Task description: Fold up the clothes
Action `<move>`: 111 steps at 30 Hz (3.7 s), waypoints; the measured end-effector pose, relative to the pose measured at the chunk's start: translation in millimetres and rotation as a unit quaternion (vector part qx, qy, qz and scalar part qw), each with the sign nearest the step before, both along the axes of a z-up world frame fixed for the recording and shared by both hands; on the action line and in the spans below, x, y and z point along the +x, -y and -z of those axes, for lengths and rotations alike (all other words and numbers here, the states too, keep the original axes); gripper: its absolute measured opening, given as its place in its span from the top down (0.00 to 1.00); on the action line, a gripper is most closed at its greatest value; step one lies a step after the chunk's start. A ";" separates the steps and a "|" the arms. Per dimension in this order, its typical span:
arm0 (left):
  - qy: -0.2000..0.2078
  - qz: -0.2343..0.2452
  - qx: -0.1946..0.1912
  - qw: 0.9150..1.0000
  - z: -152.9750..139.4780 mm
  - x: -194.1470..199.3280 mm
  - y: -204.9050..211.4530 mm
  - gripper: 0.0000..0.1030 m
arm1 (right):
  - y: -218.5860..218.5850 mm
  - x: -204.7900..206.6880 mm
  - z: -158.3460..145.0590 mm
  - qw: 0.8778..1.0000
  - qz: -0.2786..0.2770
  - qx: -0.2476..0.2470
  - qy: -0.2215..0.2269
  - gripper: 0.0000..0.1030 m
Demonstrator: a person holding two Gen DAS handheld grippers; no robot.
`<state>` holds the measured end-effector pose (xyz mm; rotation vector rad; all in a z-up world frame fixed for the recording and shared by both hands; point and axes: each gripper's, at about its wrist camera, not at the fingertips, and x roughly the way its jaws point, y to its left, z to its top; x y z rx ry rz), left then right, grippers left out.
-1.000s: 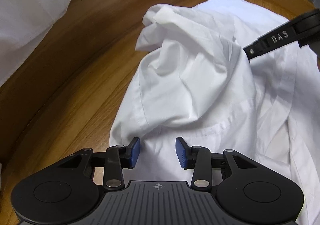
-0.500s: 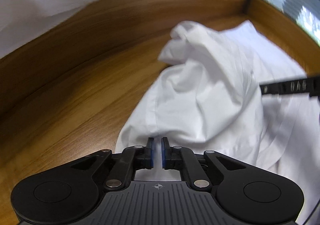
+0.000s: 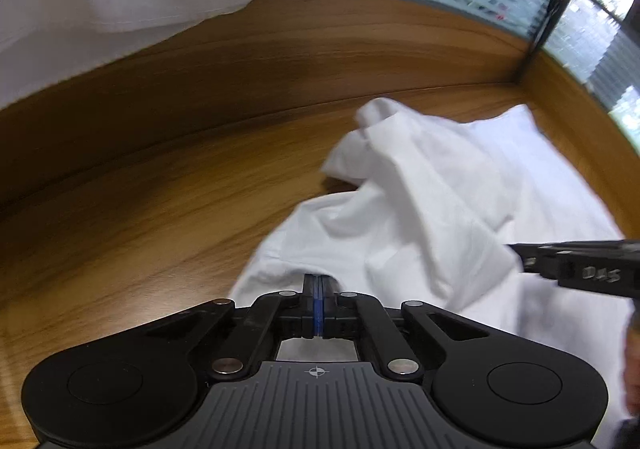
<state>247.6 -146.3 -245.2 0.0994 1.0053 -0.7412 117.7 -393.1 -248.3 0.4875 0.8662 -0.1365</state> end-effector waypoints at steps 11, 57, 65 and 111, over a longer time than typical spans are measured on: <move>0.003 0.111 0.015 0.994 -11.4 -25.5 -6.8 0.73 | 4.7 2.1 -9.1 1.000 -0.003 -0.025 -0.007 0.94; 0.070 0.063 0.025 0.995 -38.5 -52.2 8.1 0.93 | -23.3 -117.3 -9.1 0.992 0.005 -0.091 -0.090 0.82; 0.127 -0.014 0.070 0.989 -61.4 -11.6 -33.1 0.93 | -28.9 -57.9 1.4 0.985 -0.054 -0.135 -0.089 0.82; 0.198 -0.073 0.226 0.951 6.4 -131.2 -87.3 0.47 | -176.1 -7.0 -91.1 0.925 -0.370 -0.080 -0.020 0.98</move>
